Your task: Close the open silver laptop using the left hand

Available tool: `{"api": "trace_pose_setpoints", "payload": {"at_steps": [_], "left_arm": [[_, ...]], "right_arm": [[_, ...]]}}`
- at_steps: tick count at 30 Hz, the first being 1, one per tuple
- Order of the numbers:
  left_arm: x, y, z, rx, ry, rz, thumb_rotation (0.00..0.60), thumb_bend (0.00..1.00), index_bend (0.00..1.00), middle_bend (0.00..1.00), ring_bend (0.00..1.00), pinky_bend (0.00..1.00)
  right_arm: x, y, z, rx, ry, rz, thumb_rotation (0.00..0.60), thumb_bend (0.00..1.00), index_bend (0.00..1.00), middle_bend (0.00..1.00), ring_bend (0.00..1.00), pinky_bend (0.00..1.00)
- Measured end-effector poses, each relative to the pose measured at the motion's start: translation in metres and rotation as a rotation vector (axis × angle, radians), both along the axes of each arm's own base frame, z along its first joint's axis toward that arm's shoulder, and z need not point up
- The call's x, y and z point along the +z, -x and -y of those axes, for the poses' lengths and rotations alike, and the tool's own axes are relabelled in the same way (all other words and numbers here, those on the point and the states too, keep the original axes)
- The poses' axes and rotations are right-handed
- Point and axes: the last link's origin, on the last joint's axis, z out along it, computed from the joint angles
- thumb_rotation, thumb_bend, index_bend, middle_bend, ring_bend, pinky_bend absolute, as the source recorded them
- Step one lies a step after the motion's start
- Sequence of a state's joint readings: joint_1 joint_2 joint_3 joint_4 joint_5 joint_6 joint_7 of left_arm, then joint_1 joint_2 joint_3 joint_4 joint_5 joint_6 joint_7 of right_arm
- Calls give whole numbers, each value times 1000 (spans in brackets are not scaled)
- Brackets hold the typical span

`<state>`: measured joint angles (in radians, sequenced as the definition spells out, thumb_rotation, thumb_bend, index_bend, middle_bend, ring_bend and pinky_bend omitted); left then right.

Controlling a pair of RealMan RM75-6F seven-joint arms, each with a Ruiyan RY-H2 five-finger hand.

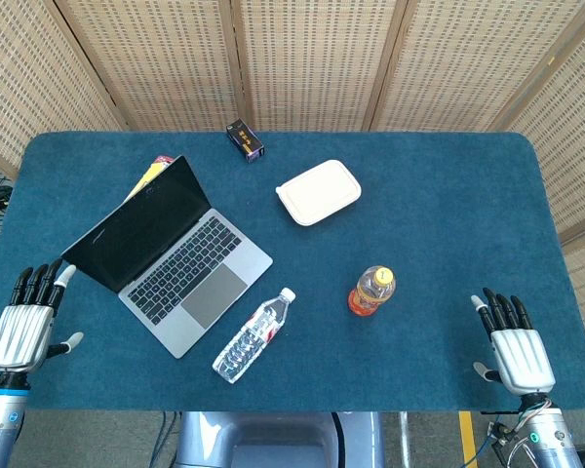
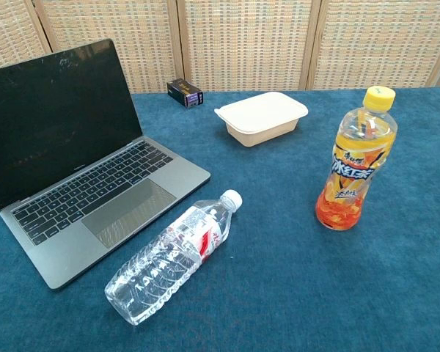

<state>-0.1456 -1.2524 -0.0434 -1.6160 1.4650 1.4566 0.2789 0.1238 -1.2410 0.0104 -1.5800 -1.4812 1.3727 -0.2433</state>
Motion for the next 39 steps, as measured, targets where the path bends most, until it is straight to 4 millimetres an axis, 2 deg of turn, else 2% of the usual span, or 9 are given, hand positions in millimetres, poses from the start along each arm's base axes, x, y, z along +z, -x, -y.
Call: {"api": "trace_pose_setpoints", "payload": {"at_steps": [39], "left_arm": [[0, -2, 2, -11, 5, 8, 600, 125, 0, 0, 0, 0]], "right_arm": [[-1, 0, 0, 3, -3, 0, 600, 52, 0, 0, 0, 0]]}}
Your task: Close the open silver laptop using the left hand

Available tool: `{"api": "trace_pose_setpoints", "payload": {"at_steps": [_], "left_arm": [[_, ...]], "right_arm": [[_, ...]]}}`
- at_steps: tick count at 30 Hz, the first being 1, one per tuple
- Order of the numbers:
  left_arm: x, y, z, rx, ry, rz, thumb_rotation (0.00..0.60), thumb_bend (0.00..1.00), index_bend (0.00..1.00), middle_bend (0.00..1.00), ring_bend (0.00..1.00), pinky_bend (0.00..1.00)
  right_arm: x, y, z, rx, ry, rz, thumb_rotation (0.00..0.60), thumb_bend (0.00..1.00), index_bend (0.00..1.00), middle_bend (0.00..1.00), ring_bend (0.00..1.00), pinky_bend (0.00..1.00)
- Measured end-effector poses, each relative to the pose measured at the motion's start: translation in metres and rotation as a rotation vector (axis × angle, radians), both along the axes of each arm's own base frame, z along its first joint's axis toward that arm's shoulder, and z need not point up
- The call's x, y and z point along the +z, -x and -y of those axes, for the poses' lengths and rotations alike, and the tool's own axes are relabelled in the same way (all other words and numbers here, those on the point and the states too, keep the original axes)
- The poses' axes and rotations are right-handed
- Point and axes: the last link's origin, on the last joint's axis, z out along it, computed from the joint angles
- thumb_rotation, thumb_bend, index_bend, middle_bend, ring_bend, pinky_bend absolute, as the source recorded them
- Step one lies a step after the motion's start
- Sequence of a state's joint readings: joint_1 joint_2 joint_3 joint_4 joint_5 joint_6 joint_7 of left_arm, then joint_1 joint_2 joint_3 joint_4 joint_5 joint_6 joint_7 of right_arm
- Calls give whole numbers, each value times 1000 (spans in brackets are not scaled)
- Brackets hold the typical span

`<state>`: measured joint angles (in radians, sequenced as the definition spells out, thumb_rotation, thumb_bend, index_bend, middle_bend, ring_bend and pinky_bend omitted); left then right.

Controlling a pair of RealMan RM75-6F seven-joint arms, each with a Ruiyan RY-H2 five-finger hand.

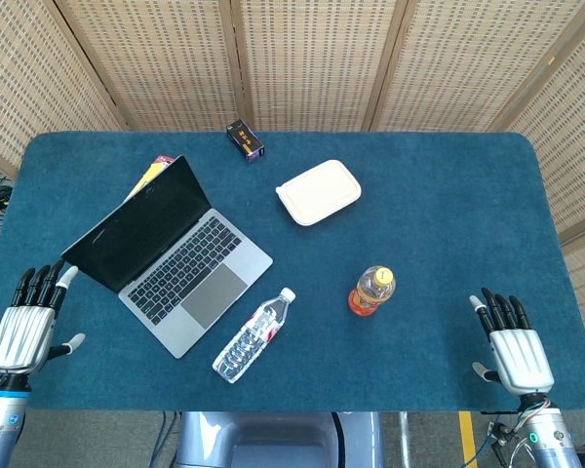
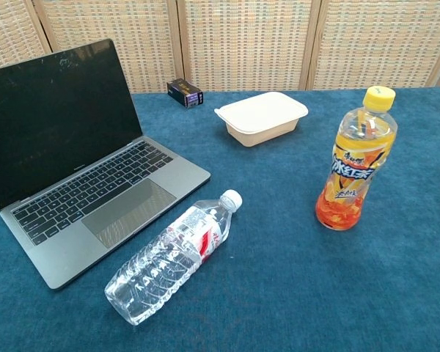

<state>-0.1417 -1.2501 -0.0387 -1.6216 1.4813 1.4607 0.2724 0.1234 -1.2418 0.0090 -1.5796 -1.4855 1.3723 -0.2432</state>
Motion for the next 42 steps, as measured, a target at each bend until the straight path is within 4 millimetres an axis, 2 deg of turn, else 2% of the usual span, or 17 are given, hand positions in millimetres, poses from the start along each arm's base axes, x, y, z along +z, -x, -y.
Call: {"api": "trace_pose_setpoints", "payload": {"at_steps": [14, 26, 35, 42], "left_arm": [[-2, -9, -3, -21, 13, 50, 600, 125, 0, 0, 0, 0], [1, -23, -16, -42, 19, 72, 600, 129, 0, 0, 0, 0], [10, -64, -35, -90, 68, 204, 600, 158, 0, 0, 0, 0], [29, -105, -64, -100, 151, 350, 600, 184, 0, 0, 0, 0]], "right_arm": [[0, -1, 0, 0, 7, 0, 600, 53, 0, 0, 0, 0], [5, -1, 2, 22, 60, 17, 600, 53, 0, 0, 0, 0], [7, 0, 3, 26, 75, 29, 600, 53, 0, 0, 0, 0], [8, 0, 4, 26, 80, 36, 600, 53, 0, 0, 0, 0]]}}
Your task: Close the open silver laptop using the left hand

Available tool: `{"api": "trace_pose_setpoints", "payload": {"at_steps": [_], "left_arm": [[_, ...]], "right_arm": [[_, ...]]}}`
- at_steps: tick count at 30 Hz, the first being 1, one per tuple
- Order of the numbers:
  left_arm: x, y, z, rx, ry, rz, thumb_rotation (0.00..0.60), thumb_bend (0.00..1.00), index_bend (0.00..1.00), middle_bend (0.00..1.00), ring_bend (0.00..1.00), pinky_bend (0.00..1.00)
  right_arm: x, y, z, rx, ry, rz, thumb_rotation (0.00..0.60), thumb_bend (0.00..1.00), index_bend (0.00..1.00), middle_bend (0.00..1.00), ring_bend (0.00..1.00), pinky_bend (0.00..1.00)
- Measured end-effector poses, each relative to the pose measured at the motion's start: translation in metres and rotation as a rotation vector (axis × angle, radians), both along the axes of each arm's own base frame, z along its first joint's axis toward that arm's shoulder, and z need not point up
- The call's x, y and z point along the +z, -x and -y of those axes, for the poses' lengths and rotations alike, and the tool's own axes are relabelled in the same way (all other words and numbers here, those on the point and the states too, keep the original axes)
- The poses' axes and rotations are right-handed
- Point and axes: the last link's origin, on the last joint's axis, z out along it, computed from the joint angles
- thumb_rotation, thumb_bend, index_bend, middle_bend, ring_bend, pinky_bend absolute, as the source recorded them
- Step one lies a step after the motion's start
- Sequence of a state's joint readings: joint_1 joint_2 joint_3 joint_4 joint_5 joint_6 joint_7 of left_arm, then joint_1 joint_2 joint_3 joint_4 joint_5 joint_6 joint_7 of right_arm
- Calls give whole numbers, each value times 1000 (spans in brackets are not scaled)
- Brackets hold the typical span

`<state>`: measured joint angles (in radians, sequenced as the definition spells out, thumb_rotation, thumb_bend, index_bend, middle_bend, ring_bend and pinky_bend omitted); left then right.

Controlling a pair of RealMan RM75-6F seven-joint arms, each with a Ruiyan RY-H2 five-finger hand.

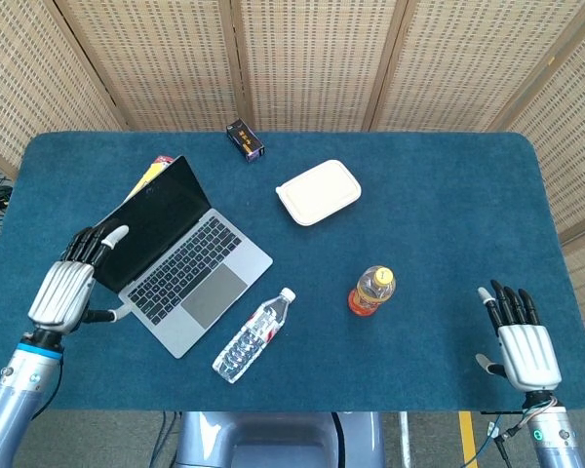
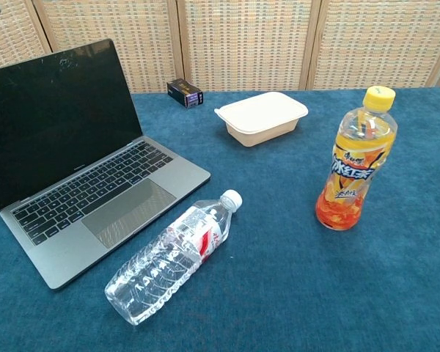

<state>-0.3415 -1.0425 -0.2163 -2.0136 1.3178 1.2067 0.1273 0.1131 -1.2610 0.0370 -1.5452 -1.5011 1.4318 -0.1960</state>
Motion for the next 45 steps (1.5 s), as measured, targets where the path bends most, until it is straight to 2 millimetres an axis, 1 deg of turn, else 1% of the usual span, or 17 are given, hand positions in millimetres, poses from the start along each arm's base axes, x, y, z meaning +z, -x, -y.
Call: {"api": "trace_pose_setpoints", "payload": {"at_steps": [7, 10, 14, 18, 22, 24, 28, 31, 35, 45], "left_arm": [[12, -19, -28, 77, 70, 153, 600, 209, 0, 0, 0, 0], [18, -23, -39, 108, 76, 179, 600, 231, 0, 0, 0, 0], [22, -24, -50, 149, 64, 191, 600, 265, 0, 0, 0, 0], [26, -19, -57, 192, 43, 200, 600, 275, 0, 0, 0, 0], [28, -5, -65, 256, 37, 209, 600, 311, 0, 0, 0, 0], [29, 2, -68, 287, 39, 211, 600, 341, 0, 0, 0, 0], [27, 11, -71, 334, 56, 228, 600, 387, 0, 0, 0, 0], [24, 18, -74, 363, 63, 233, 600, 449, 0, 0, 0, 0], [19, 21, -77, 381, 83, 238, 600, 510, 0, 0, 0, 0], [5, 17, -80, 400, 158, 288, 600, 584, 0, 0, 0, 0]], "right_arm": [[2, 1, 2, -2, 6, 5, 600, 53, 0, 0, 0, 0], [2, 0, 2, -1, 8, 7, 600, 53, 0, 0, 0, 0], [3, 1, 2, -3, 10, 10, 600, 52, 0, 0, 0, 0], [3, 1, 3, -3, 10, 11, 600, 53, 0, 0, 0, 0], [2, 1, 3, -3, 6, 8, 600, 53, 0, 0, 0, 0], [2, 1, 3, -4, 5, 7, 600, 53, 0, 0, 0, 0], [1, 1, 4, -5, 3, 7, 600, 53, 0, 0, 0, 0], [1, 0, 4, -3, 3, 7, 600, 53, 0, 0, 0, 0], [1, 1, 4, -4, 3, 8, 600, 52, 0, 0, 0, 0], [2, 1, 5, -6, 6, 12, 600, 51, 0, 0, 0, 0]]}}
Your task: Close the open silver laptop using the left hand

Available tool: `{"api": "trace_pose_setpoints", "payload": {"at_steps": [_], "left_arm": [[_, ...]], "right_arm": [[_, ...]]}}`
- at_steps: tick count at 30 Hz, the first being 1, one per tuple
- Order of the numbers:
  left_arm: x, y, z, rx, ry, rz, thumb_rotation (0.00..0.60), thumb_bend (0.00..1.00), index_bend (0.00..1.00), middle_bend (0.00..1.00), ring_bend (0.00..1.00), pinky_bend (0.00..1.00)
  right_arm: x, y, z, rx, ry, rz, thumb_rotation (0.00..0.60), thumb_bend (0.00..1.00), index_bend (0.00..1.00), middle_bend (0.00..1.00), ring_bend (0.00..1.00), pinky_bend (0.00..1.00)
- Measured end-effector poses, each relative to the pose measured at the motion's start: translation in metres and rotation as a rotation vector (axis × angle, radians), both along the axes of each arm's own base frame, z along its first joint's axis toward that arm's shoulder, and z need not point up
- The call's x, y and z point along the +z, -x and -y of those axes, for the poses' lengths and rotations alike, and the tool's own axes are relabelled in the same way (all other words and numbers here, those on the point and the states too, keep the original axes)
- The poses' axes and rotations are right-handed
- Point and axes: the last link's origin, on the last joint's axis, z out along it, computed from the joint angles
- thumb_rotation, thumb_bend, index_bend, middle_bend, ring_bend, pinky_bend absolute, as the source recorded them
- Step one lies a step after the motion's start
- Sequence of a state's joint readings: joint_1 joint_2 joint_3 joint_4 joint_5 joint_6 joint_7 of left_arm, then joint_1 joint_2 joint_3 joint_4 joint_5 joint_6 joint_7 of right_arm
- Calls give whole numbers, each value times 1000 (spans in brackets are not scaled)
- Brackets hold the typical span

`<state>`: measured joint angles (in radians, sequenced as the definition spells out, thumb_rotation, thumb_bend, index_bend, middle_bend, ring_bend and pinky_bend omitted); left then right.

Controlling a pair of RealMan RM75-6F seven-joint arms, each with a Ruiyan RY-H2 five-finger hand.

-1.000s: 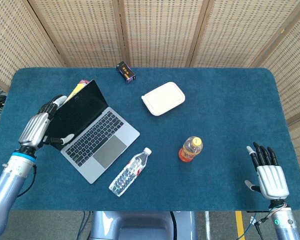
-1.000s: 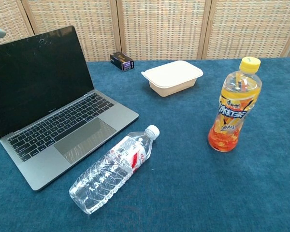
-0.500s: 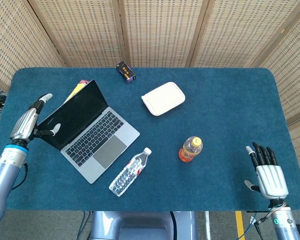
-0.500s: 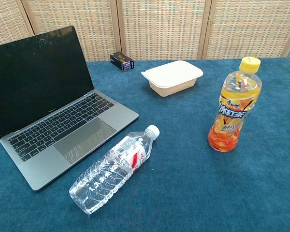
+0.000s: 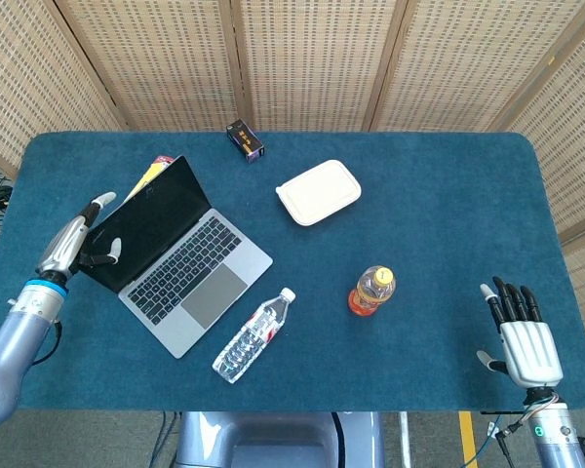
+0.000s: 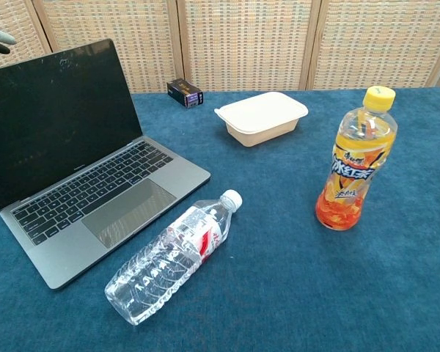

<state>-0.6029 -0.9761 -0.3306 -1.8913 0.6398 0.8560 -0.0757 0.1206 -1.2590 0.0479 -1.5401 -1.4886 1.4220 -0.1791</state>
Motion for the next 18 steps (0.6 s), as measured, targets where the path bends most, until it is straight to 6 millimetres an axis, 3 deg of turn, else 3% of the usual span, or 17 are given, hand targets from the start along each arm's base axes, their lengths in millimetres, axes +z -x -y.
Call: {"api": "trace_pose_setpoints", "payload": {"at_steps": [18], "left_arm": [[-4, 0, 7, 1, 4, 29, 600, 601, 0, 0, 0, 0]], "right_arm": [[-1, 0, 0, 1, -3, 1, 600, 53, 0, 0, 0, 0]]}}
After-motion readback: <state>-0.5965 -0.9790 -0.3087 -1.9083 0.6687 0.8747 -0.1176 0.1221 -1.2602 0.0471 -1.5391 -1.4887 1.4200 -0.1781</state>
